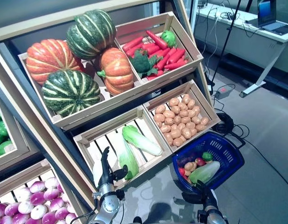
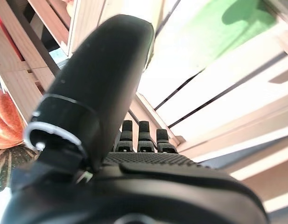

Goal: Put vegetables into the basket

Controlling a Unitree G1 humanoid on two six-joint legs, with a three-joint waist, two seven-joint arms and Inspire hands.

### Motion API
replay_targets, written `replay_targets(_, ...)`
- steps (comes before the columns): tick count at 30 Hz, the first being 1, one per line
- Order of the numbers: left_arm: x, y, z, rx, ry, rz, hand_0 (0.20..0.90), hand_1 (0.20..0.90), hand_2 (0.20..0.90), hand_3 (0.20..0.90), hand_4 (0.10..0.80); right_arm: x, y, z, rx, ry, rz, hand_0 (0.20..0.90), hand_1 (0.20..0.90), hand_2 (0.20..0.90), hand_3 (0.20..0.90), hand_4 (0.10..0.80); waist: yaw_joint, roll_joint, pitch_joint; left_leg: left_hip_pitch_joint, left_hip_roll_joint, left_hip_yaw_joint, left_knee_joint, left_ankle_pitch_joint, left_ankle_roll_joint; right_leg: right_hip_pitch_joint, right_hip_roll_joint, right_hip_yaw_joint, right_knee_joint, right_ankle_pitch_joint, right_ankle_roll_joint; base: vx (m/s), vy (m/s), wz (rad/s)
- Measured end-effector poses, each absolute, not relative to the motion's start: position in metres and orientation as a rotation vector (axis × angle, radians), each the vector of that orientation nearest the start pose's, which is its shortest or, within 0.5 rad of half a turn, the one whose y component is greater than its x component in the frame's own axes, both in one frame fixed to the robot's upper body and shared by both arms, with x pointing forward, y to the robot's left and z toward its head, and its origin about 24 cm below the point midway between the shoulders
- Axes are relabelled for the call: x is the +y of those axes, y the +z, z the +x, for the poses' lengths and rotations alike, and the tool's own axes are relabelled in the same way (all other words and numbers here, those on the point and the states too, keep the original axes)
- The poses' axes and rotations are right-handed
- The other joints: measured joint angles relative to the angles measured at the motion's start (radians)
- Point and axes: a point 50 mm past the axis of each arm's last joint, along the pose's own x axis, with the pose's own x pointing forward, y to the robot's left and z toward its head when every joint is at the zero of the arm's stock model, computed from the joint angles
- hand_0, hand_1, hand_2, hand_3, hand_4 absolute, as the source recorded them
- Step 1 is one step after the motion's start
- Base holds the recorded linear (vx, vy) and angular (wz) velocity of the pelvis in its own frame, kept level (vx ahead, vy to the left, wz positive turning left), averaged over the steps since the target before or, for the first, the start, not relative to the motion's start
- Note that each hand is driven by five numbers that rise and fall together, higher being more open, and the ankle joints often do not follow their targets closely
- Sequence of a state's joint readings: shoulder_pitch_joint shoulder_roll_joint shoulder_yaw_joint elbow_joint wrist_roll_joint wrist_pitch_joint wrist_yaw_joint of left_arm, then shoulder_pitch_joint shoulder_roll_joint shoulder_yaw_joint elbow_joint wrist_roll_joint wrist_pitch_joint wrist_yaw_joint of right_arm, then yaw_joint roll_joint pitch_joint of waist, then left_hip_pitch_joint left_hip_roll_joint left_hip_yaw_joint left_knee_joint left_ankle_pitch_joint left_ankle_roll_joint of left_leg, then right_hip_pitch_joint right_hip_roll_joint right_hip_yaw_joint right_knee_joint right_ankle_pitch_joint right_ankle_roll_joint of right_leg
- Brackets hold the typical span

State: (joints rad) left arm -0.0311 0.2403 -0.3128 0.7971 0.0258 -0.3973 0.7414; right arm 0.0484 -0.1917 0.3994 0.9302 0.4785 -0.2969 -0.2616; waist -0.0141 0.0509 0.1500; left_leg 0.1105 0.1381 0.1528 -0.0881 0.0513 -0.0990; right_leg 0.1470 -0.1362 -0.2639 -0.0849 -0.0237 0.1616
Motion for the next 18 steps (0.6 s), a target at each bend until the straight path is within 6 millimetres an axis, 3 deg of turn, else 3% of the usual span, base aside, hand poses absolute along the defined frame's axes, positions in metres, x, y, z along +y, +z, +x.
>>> replay_targets(3,0.195,-0.058,0.227,0.194,0.485,0.408,0.900,0.900,0.900,0.900,0.800,-0.186,-0.112,0.175,0.615,-0.199,-0.022,0.900,0.900,0.900,0.900,0.800,-0.002,0.014,0.058,-0.066,-0.001,-0.006,0.014,0.011,0.006,-0.082,-0.004,0.023,0.034,0.012,-0.002,-0.430,0.055,-0.19)
replay_targets(7,0.181,0.016,0.306,-0.056,0.563,0.271,0.900,0.900,0.900,0.900,0.800,-0.179,-0.050,0.266,0.328,-0.167,-0.073,0.900,0.900,0.900,0.900,0.800,-0.011,-0.009,0.249,-0.274,0.001,-0.013,0.168,0.010,0.010,-0.330,-0.027,0.058,0.243,-0.002,-0.026,-0.251,0.032,-0.16)
replay_targets(10,0.174,0.053,0.333,-0.159,0.570,0.203,0.900,0.900,0.900,0.900,0.800,-0.165,-0.012,0.300,0.180,-0.129,-0.047,0.900,0.900,0.900,0.900,0.800,-0.019,-0.046,0.340,-0.362,-0.004,-0.011,0.254,-0.010,0.021,-0.446,-0.051,0.070,0.379,-0.043,-0.032,-0.180,0.041,-0.09)
replay_targets(14,0.174,0.064,0.340,-0.169,0.588,0.148,0.900,0.900,0.900,0.900,0.800,-0.161,-0.002,0.307,0.144,-0.115,-0.039,0.900,0.900,0.900,0.900,0.800,-0.022,-0.069,0.356,-0.511,-0.004,-0.024,0.436,-0.068,0.021,-0.602,-0.079,0.097,0.581,-0.115,-0.047,-0.084,0.038,0.05)
replay_targets(18,0.193,0.072,0.344,-0.164,0.670,0.085,0.900,0.900,0.900,0.900,0.800,-0.163,-0.006,0.305,0.172,-0.119,-0.052,0.900,0.900,0.900,0.900,0.800,-0.025,-0.077,0.363,-0.652,0.008,-0.048,0.615,-0.134,0.016,-0.744,-0.090,0.126,0.759,-0.184,-0.069,-0.060,0.045,0.02)
